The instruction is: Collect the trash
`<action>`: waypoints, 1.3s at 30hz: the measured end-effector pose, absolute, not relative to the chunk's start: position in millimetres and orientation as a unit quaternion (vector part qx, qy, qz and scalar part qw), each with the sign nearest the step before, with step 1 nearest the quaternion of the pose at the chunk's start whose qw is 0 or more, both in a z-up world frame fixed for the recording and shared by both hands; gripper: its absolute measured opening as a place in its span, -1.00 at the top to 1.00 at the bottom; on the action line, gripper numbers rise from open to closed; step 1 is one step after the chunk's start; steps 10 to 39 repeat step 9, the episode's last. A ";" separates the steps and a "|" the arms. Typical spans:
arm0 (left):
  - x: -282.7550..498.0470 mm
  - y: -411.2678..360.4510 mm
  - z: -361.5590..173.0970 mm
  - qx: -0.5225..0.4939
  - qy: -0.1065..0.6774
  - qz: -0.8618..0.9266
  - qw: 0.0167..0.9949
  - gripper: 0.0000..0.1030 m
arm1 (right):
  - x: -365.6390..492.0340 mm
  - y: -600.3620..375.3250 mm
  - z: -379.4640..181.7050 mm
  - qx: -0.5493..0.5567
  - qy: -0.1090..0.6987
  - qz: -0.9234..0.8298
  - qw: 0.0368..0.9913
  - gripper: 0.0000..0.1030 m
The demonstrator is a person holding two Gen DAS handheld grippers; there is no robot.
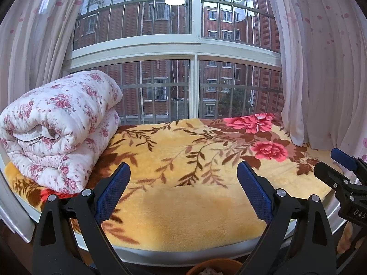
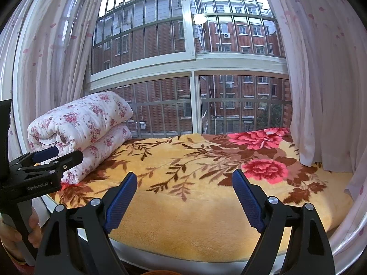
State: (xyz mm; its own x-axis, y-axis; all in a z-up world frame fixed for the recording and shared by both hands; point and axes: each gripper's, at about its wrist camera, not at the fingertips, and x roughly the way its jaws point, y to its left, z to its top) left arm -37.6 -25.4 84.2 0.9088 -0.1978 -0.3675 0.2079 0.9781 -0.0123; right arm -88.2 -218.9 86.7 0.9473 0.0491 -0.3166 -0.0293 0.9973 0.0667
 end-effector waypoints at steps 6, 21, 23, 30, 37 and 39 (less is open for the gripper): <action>-38.5 -23.8 82.6 0.011 0.186 -0.101 0.977 -0.78 | -88.2 -219.3 86.7 0.031 0.161 0.020 0.986 -0.62; -38.8 -23.8 82.4 0.012 0.185 -0.101 0.977 -0.78 | -88.7 -219.9 84.9 0.031 0.162 0.019 0.986 -0.62; -38.8 -23.8 82.4 0.012 0.185 -0.101 0.977 -0.78 | -88.7 -219.9 84.9 0.031 0.162 0.019 0.986 -0.62; -38.8 -23.8 82.4 0.012 0.185 -0.101 0.977 -0.78 | -88.7 -219.9 84.9 0.031 0.162 0.019 0.986 -0.62; -38.8 -23.8 82.4 0.012 0.185 -0.101 0.977 -0.78 | -88.7 -219.9 84.9 0.031 0.162 0.019 0.986 -0.62; -38.8 -23.8 82.4 0.012 0.185 -0.101 0.977 -0.78 | -88.7 -219.9 84.9 0.031 0.162 0.019 0.986 -0.62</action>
